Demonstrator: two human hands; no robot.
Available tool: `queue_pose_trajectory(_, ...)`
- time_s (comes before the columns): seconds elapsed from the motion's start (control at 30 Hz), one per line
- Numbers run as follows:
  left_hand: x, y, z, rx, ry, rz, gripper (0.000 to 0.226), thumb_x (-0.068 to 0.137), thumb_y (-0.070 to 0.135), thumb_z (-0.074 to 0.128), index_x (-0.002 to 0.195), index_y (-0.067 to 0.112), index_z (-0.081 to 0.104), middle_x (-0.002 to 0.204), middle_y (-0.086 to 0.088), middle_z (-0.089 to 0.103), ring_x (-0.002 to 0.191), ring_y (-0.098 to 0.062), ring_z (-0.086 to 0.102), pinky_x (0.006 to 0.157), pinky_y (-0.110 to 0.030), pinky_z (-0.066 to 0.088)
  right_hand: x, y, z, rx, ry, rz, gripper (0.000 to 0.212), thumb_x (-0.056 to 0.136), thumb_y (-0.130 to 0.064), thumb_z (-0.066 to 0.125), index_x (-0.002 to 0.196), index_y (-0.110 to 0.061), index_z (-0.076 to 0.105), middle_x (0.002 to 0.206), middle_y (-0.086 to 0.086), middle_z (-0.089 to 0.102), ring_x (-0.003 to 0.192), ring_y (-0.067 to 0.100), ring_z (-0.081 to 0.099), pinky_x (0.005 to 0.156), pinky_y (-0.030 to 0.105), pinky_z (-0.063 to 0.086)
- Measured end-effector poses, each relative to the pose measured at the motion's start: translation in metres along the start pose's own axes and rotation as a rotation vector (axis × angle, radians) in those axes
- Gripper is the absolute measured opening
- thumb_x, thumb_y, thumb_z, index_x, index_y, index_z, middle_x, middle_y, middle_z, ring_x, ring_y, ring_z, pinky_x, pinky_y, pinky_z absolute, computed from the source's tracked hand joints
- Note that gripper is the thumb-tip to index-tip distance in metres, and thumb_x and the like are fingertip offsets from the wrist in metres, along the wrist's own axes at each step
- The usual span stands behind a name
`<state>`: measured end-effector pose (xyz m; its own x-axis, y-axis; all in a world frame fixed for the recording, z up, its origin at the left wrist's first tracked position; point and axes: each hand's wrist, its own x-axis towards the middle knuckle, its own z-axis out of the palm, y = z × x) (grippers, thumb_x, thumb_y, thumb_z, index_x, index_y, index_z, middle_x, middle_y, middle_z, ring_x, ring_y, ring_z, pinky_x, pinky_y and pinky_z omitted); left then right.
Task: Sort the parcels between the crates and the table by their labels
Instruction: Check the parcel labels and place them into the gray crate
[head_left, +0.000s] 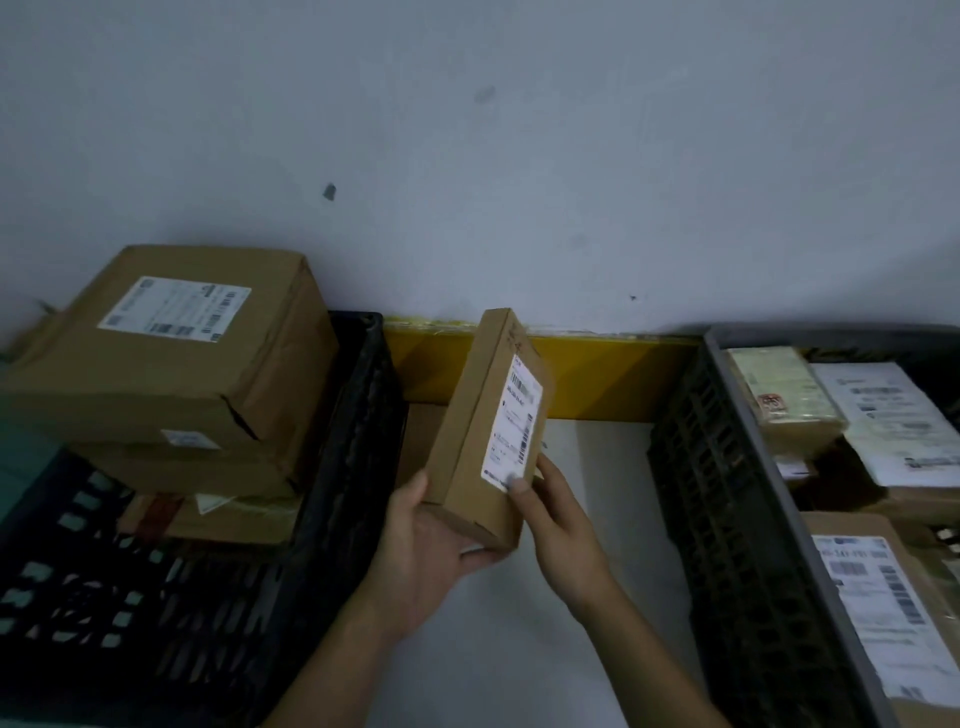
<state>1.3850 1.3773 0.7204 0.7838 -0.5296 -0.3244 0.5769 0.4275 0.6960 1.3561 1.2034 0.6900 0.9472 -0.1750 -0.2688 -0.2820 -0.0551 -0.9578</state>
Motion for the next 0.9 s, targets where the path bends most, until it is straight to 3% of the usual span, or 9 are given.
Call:
queue_pose_trajectory(0.1, -0.009, -0.004, 0.004, -0.145, -0.089, -0.071, 0.078, 0.098, 0.071, 0.034, 0.162, 0.028, 0.043, 0.162, -0.013, 0.050, 0.149, -0.042, 0.046, 0.119, -0.077, 0.028, -0.011, -0.005, -0.002, 0.088, 0.041, -0.074, 0.050, 0.104, -0.051, 0.064, 0.151, -0.054, 0.047, 0.142, -0.025, 0.065, 0.134, 0.010, 0.064, 0.107, 0.040, 0.058)
queue_pose_trajectory(0.2, -0.008, -0.007, 0.005, 0.002, 0.029, -0.057, 0.071, 0.102, 0.065, 0.032, 0.159, 0.027, 0.048, 0.155, -0.012, 0.058, 0.142, -0.037, 0.056, 0.118, -0.070, 0.037, -0.019, -0.009, -0.007, 0.102, 0.142, -0.120, 0.053, 0.106, -0.041, 0.065, 0.154, -0.051, 0.044, 0.142, -0.023, 0.065, 0.132, 0.007, 0.064, 0.107, 0.043, 0.057)
queue_pose_trajectory(0.27, -0.006, -0.005, 0.008, 0.152, 0.178, 0.038, 0.054, 0.106, 0.048, 0.041, 0.152, 0.026, 0.056, 0.144, -0.010, 0.068, 0.130, -0.031, 0.067, 0.112, -0.061, 0.050, -0.022, -0.011, -0.015, 0.070, 0.205, -0.131, 0.057, 0.107, -0.036, 0.066, 0.158, -0.048, 0.042, 0.140, -0.028, 0.065, 0.129, 0.001, 0.064, 0.106, 0.042, 0.059)
queue_pose_trajectory(0.37, -0.005, -0.003, 0.013, 0.459, 0.444, 0.246, 0.039, 0.110, 0.030, 0.054, 0.145, 0.046, 0.057, 0.137, 0.010, 0.069, 0.117, -0.011, 0.072, 0.098, -0.043, 0.062, -0.025, -0.019, -0.023, -0.042, 0.232, -0.151, 0.060, 0.108, -0.032, 0.063, 0.157, -0.054, 0.037, 0.129, -0.044, 0.062, 0.121, -0.009, 0.063, 0.100, 0.031, 0.060)
queue_pose_trajectory(0.47, -0.005, -0.002, 0.013, 0.793, 0.382, 0.376, 0.046, 0.111, 0.033, 0.053, 0.155, 0.046, 0.047, 0.143, 0.017, 0.063, 0.121, 0.005, 0.064, 0.092, -0.017, 0.057, -0.032, -0.031, -0.021, -0.106, 0.244, -0.201, 0.059, 0.110, -0.024, 0.059, 0.147, -0.061, 0.032, 0.126, -0.052, 0.057, 0.122, -0.014, 0.059, 0.096, 0.014, 0.055)
queue_pose_trajectory(0.6, -0.004, 0.000, 0.021, 0.870, 0.364, 0.436, 0.051, 0.111, 0.024, 0.052, 0.160, 0.036, 0.041, 0.142, 0.020, 0.059, 0.118, 0.013, 0.060, 0.081, -0.008, 0.053, -0.040, -0.042, -0.023, -0.146, 0.290, -0.220, 0.062, 0.110, -0.024, 0.060, 0.150, -0.059, 0.029, 0.127, -0.054, 0.055, 0.123, -0.018, 0.056, 0.094, 0.009, 0.052)
queue_pose_trajectory(0.67, -0.005, -0.001, 0.028, 0.883, 0.365, 0.461, 0.050, 0.111, 0.022, 0.052, 0.158, 0.038, 0.042, 0.140, 0.025, 0.057, 0.118, 0.017, 0.058, 0.085, -0.008, 0.053, -0.045, -0.049, -0.030, -0.206, 0.330, -0.223, 0.064, 0.109, -0.028, 0.062, 0.155, -0.057, 0.030, 0.124, -0.050, 0.057, 0.120, -0.021, 0.054, 0.089, 0.005, 0.051)
queue_pose_trajectory(0.77, -0.004, -0.002, 0.043, 0.913, 0.303, 0.458, 0.051, 0.110, 0.023, 0.055, 0.156, 0.043, 0.042, 0.136, 0.032, 0.059, 0.120, 0.013, 0.059, 0.098, -0.021, 0.056, -0.058, -0.062, -0.052, -0.311, 0.380, -0.227, 0.060, 0.108, -0.033, 0.063, 0.156, -0.052, 0.035, 0.120, -0.046, 0.054, 0.110, -0.026, 0.055, 0.079, 0.001, 0.048)
queue_pose_trajectory(0.9, 0.010, -0.009, 0.065, 1.065, 0.139, 0.469, 0.050, 0.108, 0.035, 0.059, 0.155, 0.042, 0.045, 0.140, 0.028, 0.061, 0.128, 0.001, 0.059, 0.105, -0.040, 0.056, -0.085, -0.082, -0.101, -0.401, 0.448, -0.201, 0.058, 0.106, -0.033, 0.065, 0.157, -0.048, 0.040, 0.116, -0.041, 0.057, 0.110, -0.014, 0.059, 0.078, 0.010, 0.050)
